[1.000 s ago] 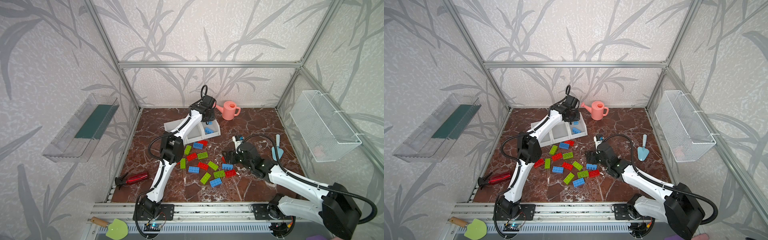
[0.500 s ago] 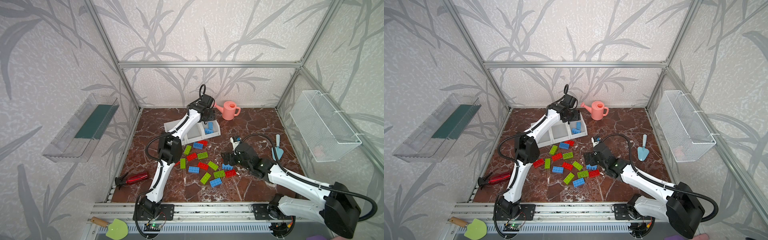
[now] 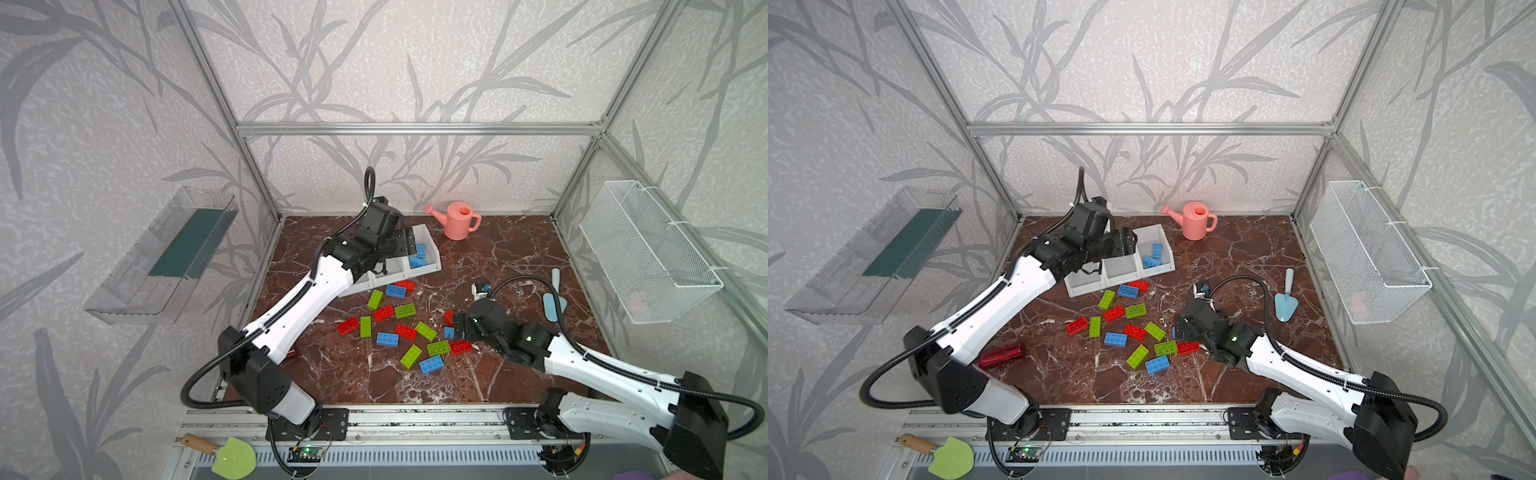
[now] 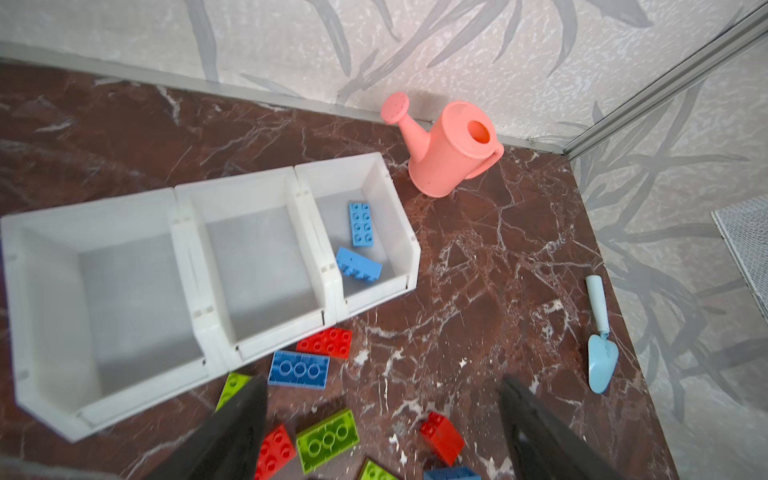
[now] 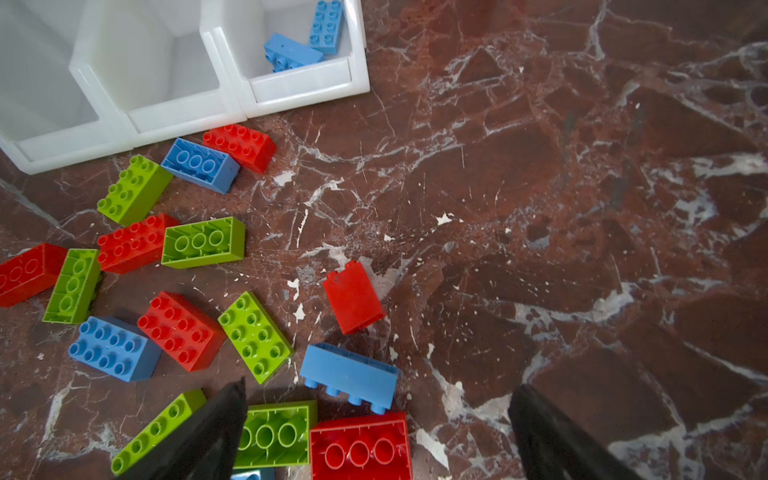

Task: Sort the legos into containers by color
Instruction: 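Withdraw the left gripper while the right gripper grasps another blue brick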

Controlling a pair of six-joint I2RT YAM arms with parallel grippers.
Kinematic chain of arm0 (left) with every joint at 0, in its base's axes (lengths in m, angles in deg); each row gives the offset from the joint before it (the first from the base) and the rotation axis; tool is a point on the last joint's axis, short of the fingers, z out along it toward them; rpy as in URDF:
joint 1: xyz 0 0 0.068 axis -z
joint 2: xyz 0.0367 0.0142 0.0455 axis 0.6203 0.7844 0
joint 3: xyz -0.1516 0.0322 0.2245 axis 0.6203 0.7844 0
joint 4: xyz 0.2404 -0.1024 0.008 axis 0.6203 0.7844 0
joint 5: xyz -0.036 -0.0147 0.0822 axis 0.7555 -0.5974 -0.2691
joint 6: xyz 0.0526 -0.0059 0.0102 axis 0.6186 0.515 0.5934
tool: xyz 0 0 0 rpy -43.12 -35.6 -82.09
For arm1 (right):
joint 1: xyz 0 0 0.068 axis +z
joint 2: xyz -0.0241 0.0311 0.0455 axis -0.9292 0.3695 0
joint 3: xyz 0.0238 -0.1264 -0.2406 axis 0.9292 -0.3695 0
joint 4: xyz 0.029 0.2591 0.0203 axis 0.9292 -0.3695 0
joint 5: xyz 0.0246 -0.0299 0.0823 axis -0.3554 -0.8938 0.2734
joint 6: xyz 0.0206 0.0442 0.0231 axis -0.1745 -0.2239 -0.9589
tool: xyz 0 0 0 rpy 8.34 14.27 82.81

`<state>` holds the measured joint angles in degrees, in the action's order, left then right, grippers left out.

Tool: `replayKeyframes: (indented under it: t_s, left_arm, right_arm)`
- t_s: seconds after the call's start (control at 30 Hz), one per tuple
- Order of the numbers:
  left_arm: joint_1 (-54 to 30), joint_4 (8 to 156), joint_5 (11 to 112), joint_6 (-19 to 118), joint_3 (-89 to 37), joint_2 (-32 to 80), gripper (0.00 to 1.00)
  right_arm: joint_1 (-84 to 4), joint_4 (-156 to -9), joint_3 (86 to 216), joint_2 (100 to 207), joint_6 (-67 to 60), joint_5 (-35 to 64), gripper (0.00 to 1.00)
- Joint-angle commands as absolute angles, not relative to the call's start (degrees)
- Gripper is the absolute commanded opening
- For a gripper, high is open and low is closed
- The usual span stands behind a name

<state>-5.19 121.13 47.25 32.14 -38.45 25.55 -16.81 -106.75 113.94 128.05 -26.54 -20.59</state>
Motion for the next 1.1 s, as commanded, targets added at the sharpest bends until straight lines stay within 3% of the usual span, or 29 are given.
replayKeyframes:
  t_s: [0.0,0.4,0.57,0.8,1.07]
  left_arm:
    - [-5.2,120.3,45.1,30.1,-31.3,19.0,0.87]
    - [-5.2,129.9,42.8,35.8,-13.3,-6.5,0.88]
    - [-5.2,134.6,43.2,38.4,-9.3,-12.0,0.88]
    - [-5.1,134.7,40.0,39.0,-2.6,-18.6,0.88]
    - [-5.1,134.8,39.6,38.8,-2.2,-21.0,0.88]
  right_arm:
    - [-14.6,-112.8,116.3,130.1,-35.6,-28.4,0.99]
    - [-13.1,-113.3,119.0,141.9,-44.6,-28.5,0.99]
    - [-13.1,-110.3,119.3,146.4,-45.4,-27.4,0.95]
    - [-13.1,-107.5,121.8,153.3,-46.4,-24.6,1.00]
    - [-13.1,-107.4,124.8,158.5,-46.8,-23.2,0.96]
